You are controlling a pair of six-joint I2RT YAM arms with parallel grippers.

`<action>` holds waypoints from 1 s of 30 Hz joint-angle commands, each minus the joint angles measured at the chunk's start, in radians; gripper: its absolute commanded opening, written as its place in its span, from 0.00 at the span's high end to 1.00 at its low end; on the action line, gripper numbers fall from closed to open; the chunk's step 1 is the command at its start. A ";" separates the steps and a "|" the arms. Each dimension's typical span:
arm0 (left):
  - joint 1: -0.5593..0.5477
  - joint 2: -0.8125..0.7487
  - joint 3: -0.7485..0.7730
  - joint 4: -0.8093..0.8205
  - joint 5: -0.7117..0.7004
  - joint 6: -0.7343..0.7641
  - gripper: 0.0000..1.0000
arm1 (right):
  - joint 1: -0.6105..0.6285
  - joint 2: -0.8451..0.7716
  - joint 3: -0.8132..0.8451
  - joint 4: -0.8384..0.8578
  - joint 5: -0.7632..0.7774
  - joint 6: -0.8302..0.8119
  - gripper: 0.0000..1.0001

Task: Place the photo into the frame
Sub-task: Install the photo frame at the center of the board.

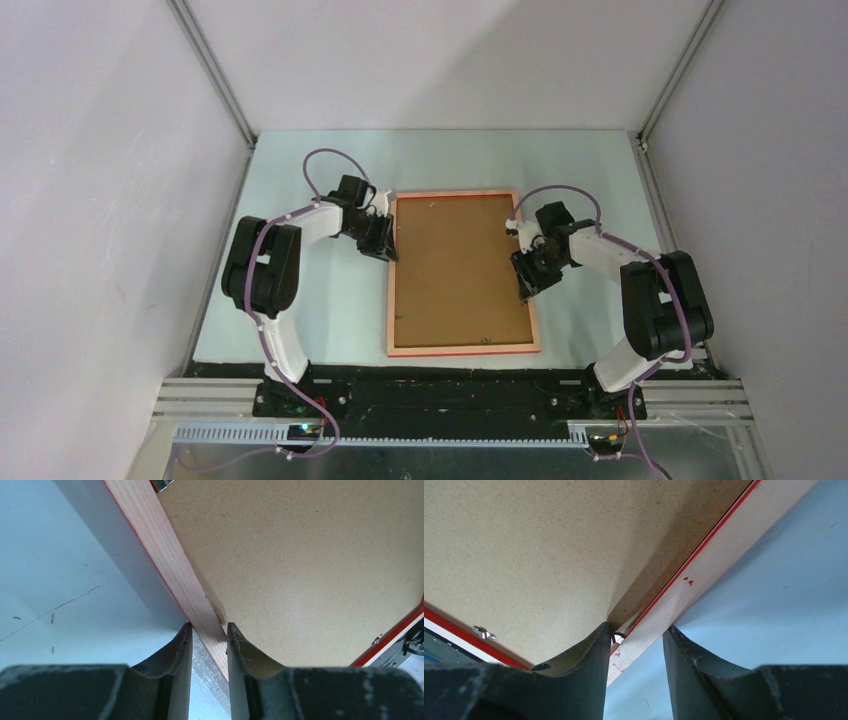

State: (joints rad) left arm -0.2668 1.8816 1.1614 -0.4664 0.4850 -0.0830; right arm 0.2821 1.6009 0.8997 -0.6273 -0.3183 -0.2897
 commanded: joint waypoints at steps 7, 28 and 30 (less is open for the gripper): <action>0.008 0.031 -0.033 -0.056 0.005 0.017 1.00 | -0.011 0.043 0.002 -0.016 -0.020 -0.081 0.55; 0.016 0.028 -0.036 -0.056 0.007 0.015 1.00 | -0.011 0.054 0.003 -0.046 -0.053 -0.176 0.56; 0.017 0.028 -0.036 -0.056 0.007 0.015 1.00 | -0.011 0.051 0.004 -0.041 -0.054 -0.169 0.54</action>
State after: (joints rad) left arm -0.2565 1.8832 1.1587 -0.4648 0.5007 -0.0898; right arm 0.2642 1.6180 0.9142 -0.6575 -0.3660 -0.4156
